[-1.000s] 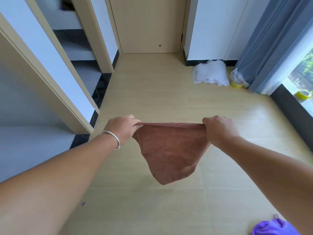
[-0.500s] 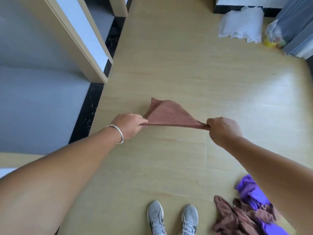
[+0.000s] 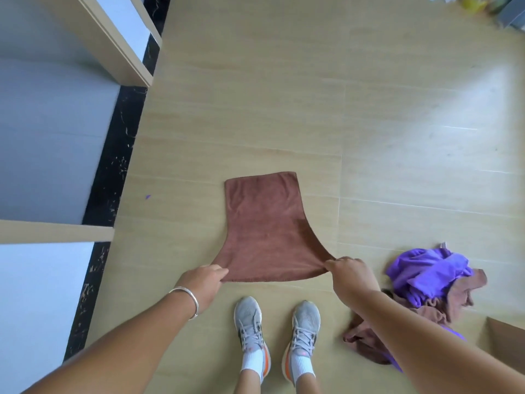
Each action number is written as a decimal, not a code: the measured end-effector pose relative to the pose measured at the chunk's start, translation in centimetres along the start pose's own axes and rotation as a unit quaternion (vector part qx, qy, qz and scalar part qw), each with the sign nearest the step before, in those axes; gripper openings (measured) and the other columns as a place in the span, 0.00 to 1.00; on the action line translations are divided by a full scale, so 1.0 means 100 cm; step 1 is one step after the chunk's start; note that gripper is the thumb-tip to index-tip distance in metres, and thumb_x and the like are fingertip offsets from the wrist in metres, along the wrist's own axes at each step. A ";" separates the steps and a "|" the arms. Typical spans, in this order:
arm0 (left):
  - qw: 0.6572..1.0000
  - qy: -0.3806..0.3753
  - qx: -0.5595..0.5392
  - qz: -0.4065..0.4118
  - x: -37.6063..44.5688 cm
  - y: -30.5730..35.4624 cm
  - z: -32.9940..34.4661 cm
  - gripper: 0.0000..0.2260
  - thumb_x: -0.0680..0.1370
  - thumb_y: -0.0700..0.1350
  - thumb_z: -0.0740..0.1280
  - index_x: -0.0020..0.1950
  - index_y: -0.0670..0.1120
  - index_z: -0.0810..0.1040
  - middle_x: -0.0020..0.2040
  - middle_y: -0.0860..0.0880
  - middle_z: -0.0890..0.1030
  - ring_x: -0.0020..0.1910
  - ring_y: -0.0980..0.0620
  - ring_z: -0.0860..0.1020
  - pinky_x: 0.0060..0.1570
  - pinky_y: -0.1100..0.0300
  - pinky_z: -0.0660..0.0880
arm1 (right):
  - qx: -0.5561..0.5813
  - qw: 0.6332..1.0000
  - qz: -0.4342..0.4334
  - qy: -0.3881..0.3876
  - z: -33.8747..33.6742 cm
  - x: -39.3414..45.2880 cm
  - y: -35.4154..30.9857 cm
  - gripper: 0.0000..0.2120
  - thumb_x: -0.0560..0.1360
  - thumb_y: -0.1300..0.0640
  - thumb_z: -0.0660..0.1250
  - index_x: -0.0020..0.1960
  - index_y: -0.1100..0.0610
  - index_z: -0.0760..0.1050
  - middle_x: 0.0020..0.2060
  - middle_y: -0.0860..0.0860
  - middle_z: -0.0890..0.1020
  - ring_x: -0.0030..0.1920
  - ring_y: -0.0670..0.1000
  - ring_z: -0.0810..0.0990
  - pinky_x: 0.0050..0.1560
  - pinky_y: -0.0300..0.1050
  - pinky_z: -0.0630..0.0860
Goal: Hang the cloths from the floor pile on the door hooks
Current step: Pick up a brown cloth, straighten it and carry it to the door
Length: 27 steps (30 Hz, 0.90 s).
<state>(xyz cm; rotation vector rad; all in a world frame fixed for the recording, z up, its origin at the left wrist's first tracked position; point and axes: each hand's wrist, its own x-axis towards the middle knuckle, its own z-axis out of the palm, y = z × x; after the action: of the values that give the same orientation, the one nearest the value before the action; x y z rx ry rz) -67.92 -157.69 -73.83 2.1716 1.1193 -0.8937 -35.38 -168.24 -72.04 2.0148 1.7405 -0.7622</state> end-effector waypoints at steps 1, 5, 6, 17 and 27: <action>1.000 -0.010 -0.003 -0.002 0.000 0.002 0.014 0.15 0.81 0.44 0.56 0.67 0.50 0.71 0.66 0.54 0.73 0.64 0.51 0.71 0.58 0.53 0.72 | 0.003 1.000 0.005 -0.007 0.010 -0.003 0.001 0.20 0.71 0.66 0.55 0.56 0.49 0.75 0.48 0.50 0.81 0.52 0.54 0.78 0.46 0.44 0.65; 0.998 -0.023 -0.053 -0.030 0.002 0.007 0.062 0.14 0.81 0.49 0.57 0.65 0.52 0.73 0.63 0.54 0.75 0.62 0.51 0.73 0.56 0.56 0.72 | 0.016 0.999 0.005 -0.030 0.053 -0.007 0.005 0.18 0.71 0.65 0.56 0.54 0.48 0.75 0.46 0.50 0.82 0.51 0.54 0.78 0.46 0.45 0.67; 0.996 -0.020 -0.073 -0.038 0.004 0.009 0.071 0.14 0.82 0.50 0.57 0.65 0.53 0.74 0.62 0.53 0.76 0.61 0.51 0.74 0.55 0.56 0.72 | 0.024 0.999 0.006 -0.032 0.062 -0.005 0.007 0.17 0.72 0.64 0.57 0.53 0.48 0.75 0.45 0.50 0.82 0.50 0.54 0.79 0.45 0.45 0.67; 0.924 0.077 -0.330 -0.177 0.053 -0.002 0.105 0.06 0.74 0.50 0.70 0.37 0.57 0.81 0.34 0.57 0.81 0.35 0.56 0.78 0.33 0.63 0.69 | 0.211 0.970 0.119 -0.020 0.118 0.050 0.013 0.07 0.77 0.52 0.62 0.51 0.48 0.78 0.41 0.51 0.82 0.39 0.54 0.76 0.35 0.43 0.65; 0.890 0.175 -0.389 -0.162 0.189 -0.056 0.123 0.04 0.75 0.44 0.70 0.42 0.53 0.81 0.37 0.55 0.81 0.39 0.55 0.79 0.40 0.62 0.70 | 0.201 0.971 0.123 0.048 0.154 0.193 0.021 0.07 0.77 0.51 0.65 0.50 0.52 0.79 0.38 0.53 0.80 0.38 0.55 0.74 0.33 0.42 0.63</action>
<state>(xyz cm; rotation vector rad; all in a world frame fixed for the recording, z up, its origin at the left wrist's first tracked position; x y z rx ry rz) -68.21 -154.16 -96.83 1.5075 1.6890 -0.0887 -33.98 -162.67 -96.15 2.5132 1.4275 -1.0107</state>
